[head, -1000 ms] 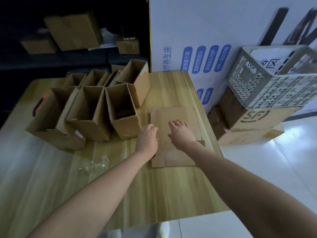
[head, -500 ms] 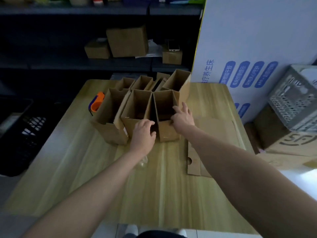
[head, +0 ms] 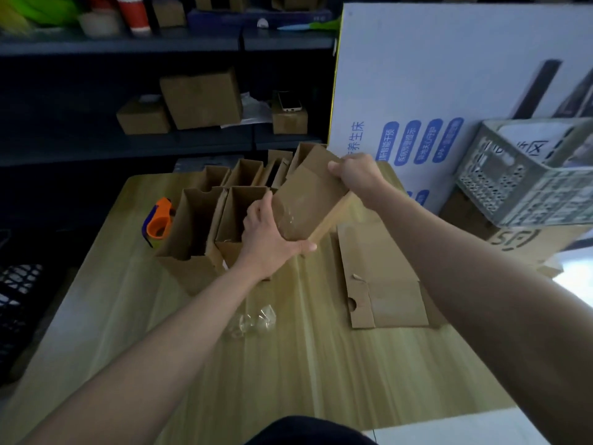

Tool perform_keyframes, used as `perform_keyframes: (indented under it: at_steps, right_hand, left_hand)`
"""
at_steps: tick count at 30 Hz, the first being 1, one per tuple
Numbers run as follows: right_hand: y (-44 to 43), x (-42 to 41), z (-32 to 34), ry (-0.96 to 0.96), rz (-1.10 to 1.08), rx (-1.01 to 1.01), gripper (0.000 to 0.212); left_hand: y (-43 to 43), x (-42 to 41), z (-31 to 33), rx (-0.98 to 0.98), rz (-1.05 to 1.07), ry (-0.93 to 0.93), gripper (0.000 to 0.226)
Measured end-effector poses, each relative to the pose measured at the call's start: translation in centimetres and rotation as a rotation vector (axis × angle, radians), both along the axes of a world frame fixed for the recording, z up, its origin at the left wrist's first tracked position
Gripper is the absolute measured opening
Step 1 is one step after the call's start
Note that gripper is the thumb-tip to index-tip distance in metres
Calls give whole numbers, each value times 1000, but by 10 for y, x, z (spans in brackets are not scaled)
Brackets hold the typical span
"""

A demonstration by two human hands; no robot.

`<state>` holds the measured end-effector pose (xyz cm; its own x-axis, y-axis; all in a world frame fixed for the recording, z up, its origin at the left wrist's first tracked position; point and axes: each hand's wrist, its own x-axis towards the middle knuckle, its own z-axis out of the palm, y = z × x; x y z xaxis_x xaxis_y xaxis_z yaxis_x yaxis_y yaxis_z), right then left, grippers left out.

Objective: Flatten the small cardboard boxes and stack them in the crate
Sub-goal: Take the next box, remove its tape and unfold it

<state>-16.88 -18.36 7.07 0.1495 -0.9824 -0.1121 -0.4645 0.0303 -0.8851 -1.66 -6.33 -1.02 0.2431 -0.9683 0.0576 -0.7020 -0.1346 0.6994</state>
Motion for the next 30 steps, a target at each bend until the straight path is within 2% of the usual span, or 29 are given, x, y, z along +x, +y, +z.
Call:
perform_keyframes:
  at_steps: [4, 6, 8, 10, 12, 14, 18, 20, 22, 26, 30]
  right_hand:
    - [6, -13, 1, -2, -96, 68, 32]
    - [10, -23, -3, 126, -96, -18, 35]
    - [17, -34, -6, 399, 23, -211, 55]
    - [26, -41, -10, 727, 321, -318, 93]
    - [35, -46, -21, 953, 556, -241, 118]
    - [41, -55, -39, 1042, 643, -95, 127]
    - [52, -73, -76, 1023, 620, 16, 125]
    - [57, -76, -90, 973, 595, 13, 124]
    - [58, -74, -100, 932, 604, -26, 123]
    - [51, -68, -105, 908, 621, -24, 124]
    - [48, -70, -107, 879, 611, 11, 124]
  left_hand:
    - [-5, -4, 13, 17, -106, 14, 122]
    - [-8, -8, 14, 27, -143, 9, 119]
    - [-10, -12, 13, 72, -202, 1, 119]
    - [-10, -19, 9, 142, -276, -3, 118]
    - [-10, -26, 2, 213, -349, -1, 115]
    - [-8, -33, -6, 256, -394, 37, 111]
    - [-2, -39, -26, 314, -446, 100, 100]
    - [-1, -38, -34, 323, -447, 172, 85]
    - [-2, -35, -39, 294, -429, 225, 67]
    - [-7, -35, -44, 240, -394, 186, 53]
    - [-12, -42, -48, 149, -318, 216, 27]
